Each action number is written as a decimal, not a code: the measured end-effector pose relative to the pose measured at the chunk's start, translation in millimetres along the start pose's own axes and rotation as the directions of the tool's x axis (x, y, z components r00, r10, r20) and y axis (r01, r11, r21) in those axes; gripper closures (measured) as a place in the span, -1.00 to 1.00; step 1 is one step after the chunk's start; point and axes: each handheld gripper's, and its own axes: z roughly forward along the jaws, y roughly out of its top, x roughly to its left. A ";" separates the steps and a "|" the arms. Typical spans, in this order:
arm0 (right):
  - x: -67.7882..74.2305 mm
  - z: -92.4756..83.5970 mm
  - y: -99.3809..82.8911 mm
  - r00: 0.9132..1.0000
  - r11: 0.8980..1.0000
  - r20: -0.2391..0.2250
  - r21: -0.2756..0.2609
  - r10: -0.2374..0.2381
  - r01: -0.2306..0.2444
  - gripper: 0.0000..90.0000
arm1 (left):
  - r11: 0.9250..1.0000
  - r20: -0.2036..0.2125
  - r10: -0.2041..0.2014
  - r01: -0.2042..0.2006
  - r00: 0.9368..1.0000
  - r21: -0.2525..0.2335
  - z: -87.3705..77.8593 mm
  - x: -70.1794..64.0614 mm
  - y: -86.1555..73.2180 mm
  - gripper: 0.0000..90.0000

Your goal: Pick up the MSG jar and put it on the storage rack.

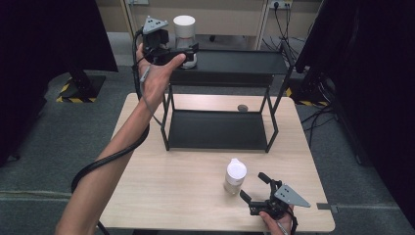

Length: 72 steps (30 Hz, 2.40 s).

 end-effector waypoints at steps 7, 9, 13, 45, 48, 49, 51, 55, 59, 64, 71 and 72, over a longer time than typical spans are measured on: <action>0.3 0.1 -0.1 1.000 1.000 0.000 0.000 0.001 -0.001 -0.99 | 1.000 0.034 0.005 -0.005 0.999 -0.006 -13.8 -1.0 -4.7 -1.00; 0.4 0.3 0.0 1.000 1.000 0.000 0.001 -0.001 0.001 -0.99 | 1.000 0.047 0.004 -0.003 0.999 -0.007 -18.1 -2.6 -7.1 -1.00; 0.6 0.9 0.1 1.000 1.000 -0.003 0.002 -0.003 0.003 -0.99 | 1.000 0.084 -0.001 0.003 0.996 -0.016 -26.0 -5.9 -13.9 -1.00; 0.8 0.2 0.0 1.000 1.000 -0.003 -0.001 -0.003 0.003 -0.99 | 0.997 0.316 0.018 0.008 0.949 -0.080 -71.4 -5.8 -102.9 -0.98; 0.7 0.2 0.1 1.000 1.000 -0.005 -0.002 0.000 0.000 -0.99 | 0.997 0.352 0.016 0.013 0.936 -0.080 -75.7 -6.8 -115.7 -0.98; 0.6 0.1 0.1 1.000 1.000 -0.006 -0.002 -0.001 0.001 -0.99 | 0.997 0.358 0.023 0.006 0.934 -0.081 -77.6 -7.9 -119.1 -0.98; 0.8 0.0 0.1 1.000 1.000 -0.005 -0.002 0.001 -0.001 -0.99 | 0.997 0.365 0.028 0.003 0.931 -0.083 -79.9 -9.3 -123.5 -0.98; 0.6 -0.2 0.0 1.000 1.000 -0.003 -0.003 0.001 -0.001 -0.99 | 0.996 0.390 0.038 -0.002 0.920 -0.090 -88.7 -11.4 -138.5 -0.98; 0.5 0.2 -0.1 1.000 1.000 -0.005 -0.003 -0.002 0.002 -0.99 | 0.996 0.414 0.028 0.010 0.910 -0.090 -92.8 -10.5 -151.4 -0.98; 0.4 -0.1 -0.3 1.000 1.000 -0.004 -0.005 0.001 -0.001 -0.99 | 0.997 0.440 0.015 0.019 0.898 -0.073 -95.2 -9.8 -171.6 -0.98; 0.7 0.5 -0.2 1.000 1.000 -0.006 -0.003 -0.003 0.003 -0.99 | 0.998 0.459 -0.004 0.029 0.889 -0.047 -95.8 -7.8 -201.9 -0.98; 0.8 0.4 -0.1 1.000 1.000 -0.006 -0.003 -0.004 0.004 -0.99 | 0.998 0.459 -0.003 0.030 0.888 -0.051 -96.0 -7.7 -206.0 -0.98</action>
